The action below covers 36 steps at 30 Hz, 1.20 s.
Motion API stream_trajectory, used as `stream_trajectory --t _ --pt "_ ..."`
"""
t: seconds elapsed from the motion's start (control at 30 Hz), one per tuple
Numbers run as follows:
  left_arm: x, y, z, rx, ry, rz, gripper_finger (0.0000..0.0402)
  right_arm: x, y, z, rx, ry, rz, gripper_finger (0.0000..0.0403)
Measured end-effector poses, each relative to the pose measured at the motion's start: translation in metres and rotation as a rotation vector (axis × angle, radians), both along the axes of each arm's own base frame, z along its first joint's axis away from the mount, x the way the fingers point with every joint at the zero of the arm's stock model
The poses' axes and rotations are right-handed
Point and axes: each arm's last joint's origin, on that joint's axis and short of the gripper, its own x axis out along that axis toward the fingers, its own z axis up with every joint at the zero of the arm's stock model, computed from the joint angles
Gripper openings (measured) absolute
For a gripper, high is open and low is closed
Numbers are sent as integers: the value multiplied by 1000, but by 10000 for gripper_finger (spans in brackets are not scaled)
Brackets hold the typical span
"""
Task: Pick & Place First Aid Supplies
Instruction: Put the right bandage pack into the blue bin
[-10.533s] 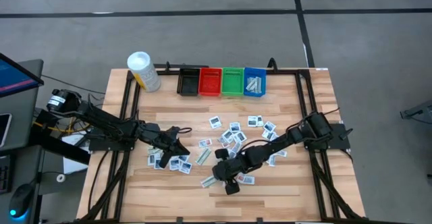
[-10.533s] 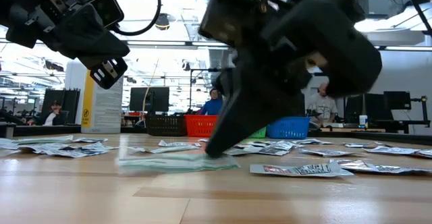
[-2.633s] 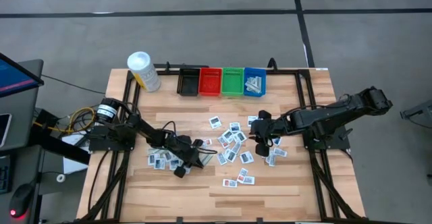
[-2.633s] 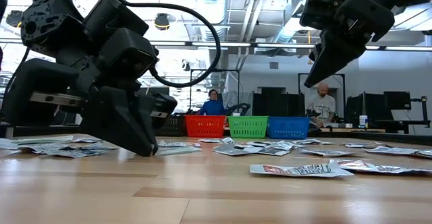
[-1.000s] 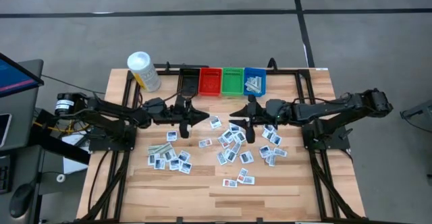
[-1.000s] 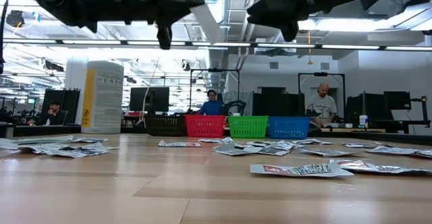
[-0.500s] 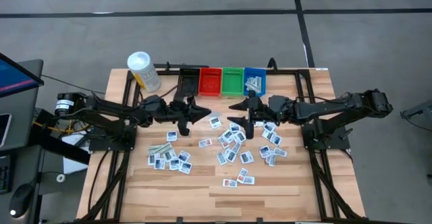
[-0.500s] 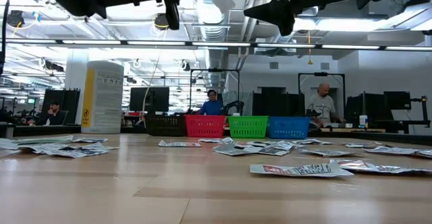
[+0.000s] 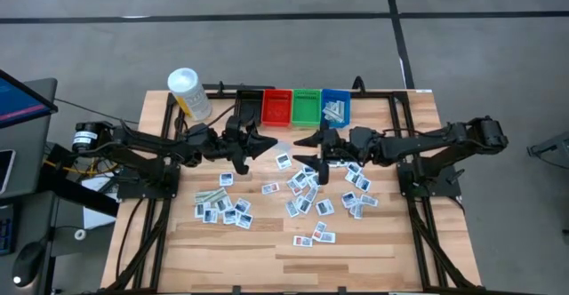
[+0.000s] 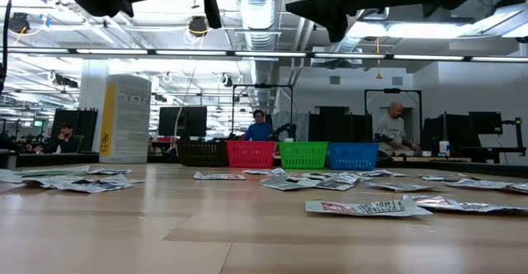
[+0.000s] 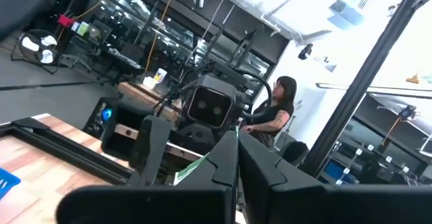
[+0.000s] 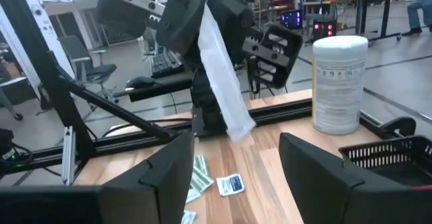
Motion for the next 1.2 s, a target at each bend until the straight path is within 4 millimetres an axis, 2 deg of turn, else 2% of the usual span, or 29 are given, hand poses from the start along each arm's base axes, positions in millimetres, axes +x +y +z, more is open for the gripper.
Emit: stream_trajectory --t 0.37,0.73,0.87,1.0,1.03,1.2 --pt "0 -1 0 -14 -5 6 7 31 1 17 -2 -38 1 198" --pt "0 -3 0 -12 -4 -1 8 32 1 24 -1 -51 1 164" --pt "0 -3 0 -10 -3 -1 9 32 1 21 -1 -14 1 119" --pt "0 -3 0 -10 -3 0 15 32 1 13 2 64 24 26" --pt "0 -3 0 -10 -1 0 16 31 1 12 4 77 34 14" --pt "0 -3 0 -10 0 0 16 31 2 12 24 76 49 2"
